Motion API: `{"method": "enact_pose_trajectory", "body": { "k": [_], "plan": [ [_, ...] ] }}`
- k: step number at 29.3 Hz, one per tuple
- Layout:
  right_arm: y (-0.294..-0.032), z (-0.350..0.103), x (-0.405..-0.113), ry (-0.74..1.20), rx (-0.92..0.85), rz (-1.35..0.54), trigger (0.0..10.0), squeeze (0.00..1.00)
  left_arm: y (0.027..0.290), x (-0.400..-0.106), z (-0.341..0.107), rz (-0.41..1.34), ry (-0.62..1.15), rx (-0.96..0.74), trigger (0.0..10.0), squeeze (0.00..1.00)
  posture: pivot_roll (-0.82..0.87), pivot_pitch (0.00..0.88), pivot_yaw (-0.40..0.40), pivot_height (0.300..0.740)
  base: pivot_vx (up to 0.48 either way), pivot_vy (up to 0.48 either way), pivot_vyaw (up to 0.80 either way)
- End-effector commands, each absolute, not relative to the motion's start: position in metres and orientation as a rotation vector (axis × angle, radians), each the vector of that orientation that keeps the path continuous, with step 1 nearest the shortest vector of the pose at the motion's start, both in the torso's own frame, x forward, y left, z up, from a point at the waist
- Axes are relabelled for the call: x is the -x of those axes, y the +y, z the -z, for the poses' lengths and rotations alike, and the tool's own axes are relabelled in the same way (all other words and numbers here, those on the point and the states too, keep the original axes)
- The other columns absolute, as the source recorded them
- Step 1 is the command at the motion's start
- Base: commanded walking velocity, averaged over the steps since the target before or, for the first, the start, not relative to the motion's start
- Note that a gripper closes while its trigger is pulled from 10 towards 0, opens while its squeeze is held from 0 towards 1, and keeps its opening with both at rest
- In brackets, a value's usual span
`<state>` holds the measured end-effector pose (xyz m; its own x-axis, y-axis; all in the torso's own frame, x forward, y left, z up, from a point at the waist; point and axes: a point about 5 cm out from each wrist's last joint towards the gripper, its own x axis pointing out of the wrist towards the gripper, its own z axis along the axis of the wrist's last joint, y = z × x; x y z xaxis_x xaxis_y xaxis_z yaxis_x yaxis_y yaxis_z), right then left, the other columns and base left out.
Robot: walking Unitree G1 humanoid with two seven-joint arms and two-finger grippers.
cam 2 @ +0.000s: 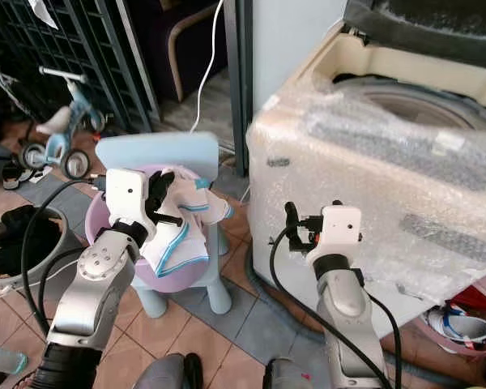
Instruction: Clothes washing
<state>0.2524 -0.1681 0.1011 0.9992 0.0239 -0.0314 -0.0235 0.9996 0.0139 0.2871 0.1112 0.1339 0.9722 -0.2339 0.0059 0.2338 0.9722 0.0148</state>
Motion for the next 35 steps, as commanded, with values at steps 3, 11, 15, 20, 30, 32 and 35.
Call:
{"method": "enact_pose_trajectory", "body": {
  "k": [3, 11, 15, 20, 30, 32, 35],
  "plan": [
    [-0.167, -0.104, -0.254, 0.023, -0.005, -0.03, 10.0, 0.0, 0.11, -0.288, -0.142, 0.237, -0.04, -0.005, 10.0, 0.0, -0.12, 0.064, 0.083, 0.74, -0.165, 0.0, 0.0],
    [-0.168, -0.105, -0.256, 0.027, -0.01, -0.023, 10.0, 0.0, 0.109, -0.292, -0.153, 0.276, -0.079, 0.048, 10.0, 0.0, -0.12, 0.058, 0.086, 0.74, 0.0, 0.0, -0.31],
    [-0.168, -0.105, -0.257, 0.024, -0.005, -0.023, 10.0, 0.0, 0.106, -0.294, -0.17, 0.289, -0.141, 0.063, 10.0, 0.0, -0.12, 0.059, 0.086, 0.74, 0.0, 0.0, -0.8],
    [-0.168, -0.105, -0.256, 0.023, -0.005, -0.027, 10.0, 0.0, 0.101, -0.301, -0.222, 0.295, -0.317, 0.095, 10.0, 0.0, -0.11, 0.066, 0.082, 0.74, 0.0, 0.0, -0.8],
    [-0.162, -0.103, -0.256, 0.029, -0.012, -0.039, 10.0, 0.0, 0.102, -0.324, -0.284, 0.327, -0.495, 0.122, 10.0, 0.0, -0.12, 0.065, 0.083, 0.74, 0.024, 0.0, -0.68],
    [-0.163, -0.103, -0.255, 0.03, -0.009, -0.038, 10.0, 0.0, 0.103, -0.327, -0.288, 0.313, -0.5, 0.135, 10.0, 0.0, -0.12, 0.065, 0.084, 0.74, 0.0, 0.0, 0.0],
    [-0.164, -0.101, -0.253, 0.035, -0.004, -0.035, 10.0, 0.0, 0.103, -0.33, -0.29, 0.309, -0.503, 0.142, 10.0, 0.0, -0.12, 0.067, 0.084, 0.74, 0.0, 0.0, 0.0]
  ]
}}
